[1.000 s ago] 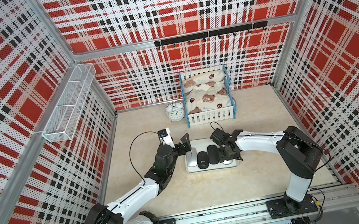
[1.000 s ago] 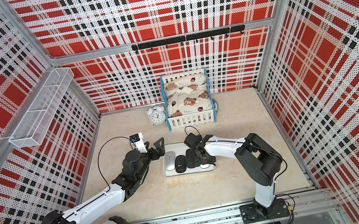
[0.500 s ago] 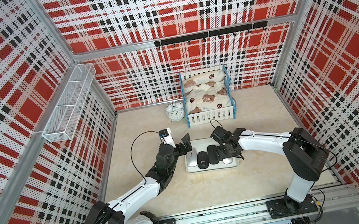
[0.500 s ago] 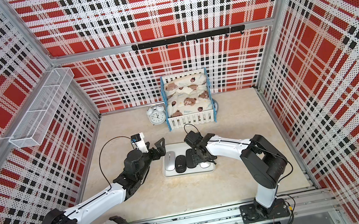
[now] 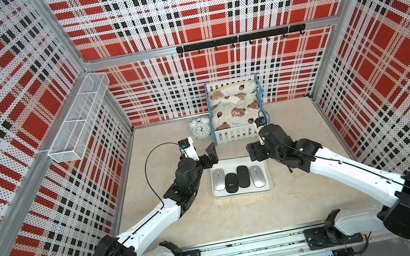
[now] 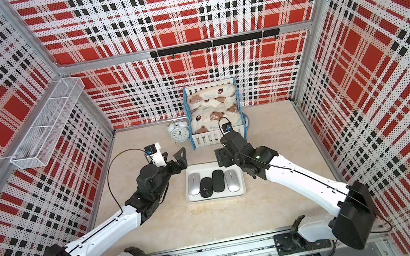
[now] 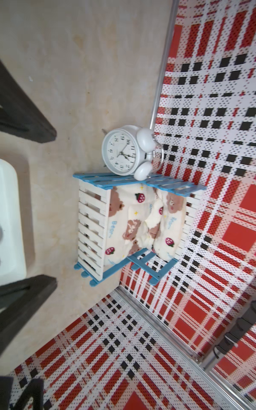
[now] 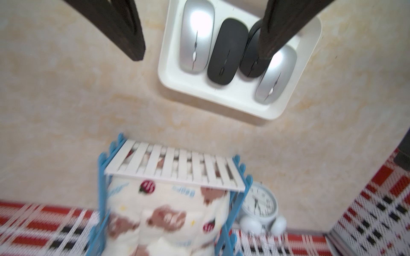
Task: Put the mouse in the storage box
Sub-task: Place the mouse in the storage box, then reset both arms
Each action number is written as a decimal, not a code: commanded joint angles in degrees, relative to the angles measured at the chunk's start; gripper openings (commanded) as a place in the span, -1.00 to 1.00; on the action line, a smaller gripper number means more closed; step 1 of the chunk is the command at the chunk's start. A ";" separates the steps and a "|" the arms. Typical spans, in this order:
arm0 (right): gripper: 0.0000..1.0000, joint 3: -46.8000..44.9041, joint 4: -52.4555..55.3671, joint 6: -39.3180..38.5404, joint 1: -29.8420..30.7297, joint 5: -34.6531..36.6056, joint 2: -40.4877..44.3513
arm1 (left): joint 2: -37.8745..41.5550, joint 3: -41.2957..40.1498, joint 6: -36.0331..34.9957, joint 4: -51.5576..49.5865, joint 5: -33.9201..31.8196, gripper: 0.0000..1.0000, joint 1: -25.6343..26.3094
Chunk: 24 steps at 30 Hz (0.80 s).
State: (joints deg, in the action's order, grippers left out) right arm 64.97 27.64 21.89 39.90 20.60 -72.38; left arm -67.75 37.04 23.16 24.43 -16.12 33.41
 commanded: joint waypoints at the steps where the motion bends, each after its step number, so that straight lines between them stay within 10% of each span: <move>1: 0.80 -2.70 -10.09 -8.55 -3.13 12.87 1.27 | 2.26 5.24 -5.04 -1.27 -6.45 0.98 0.28; 5: 0.81 -12.70 -32.48 -22.46 -6.29 17.19 6.96 | 7.60 2.99 -18.32 4.75 -24.52 0.99 4.64; 10: 0.84 -29.47 -68.78 -36.92 -10.45 26.03 11.55 | 14.63 -4.13 -24.91 12.08 -31.22 0.98 0.03; 16: 0.85 -38.26 -71.63 -34.06 -17.05 27.17 12.03 | 21.74 -23.01 -32.85 29.52 -34.86 0.98 -7.07; 24: 0.81 -47.43 -75.84 -23.74 -20.21 30.34 6.82 | 21.60 -34.83 -22.68 32.48 -30.70 0.98 -23.29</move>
State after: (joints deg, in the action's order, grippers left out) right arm 18.57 -44.77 -7.92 20.38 49.10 -63.86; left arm -45.78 3.42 -2.79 52.25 -48.71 13.61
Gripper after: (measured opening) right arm 0.909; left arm 0.992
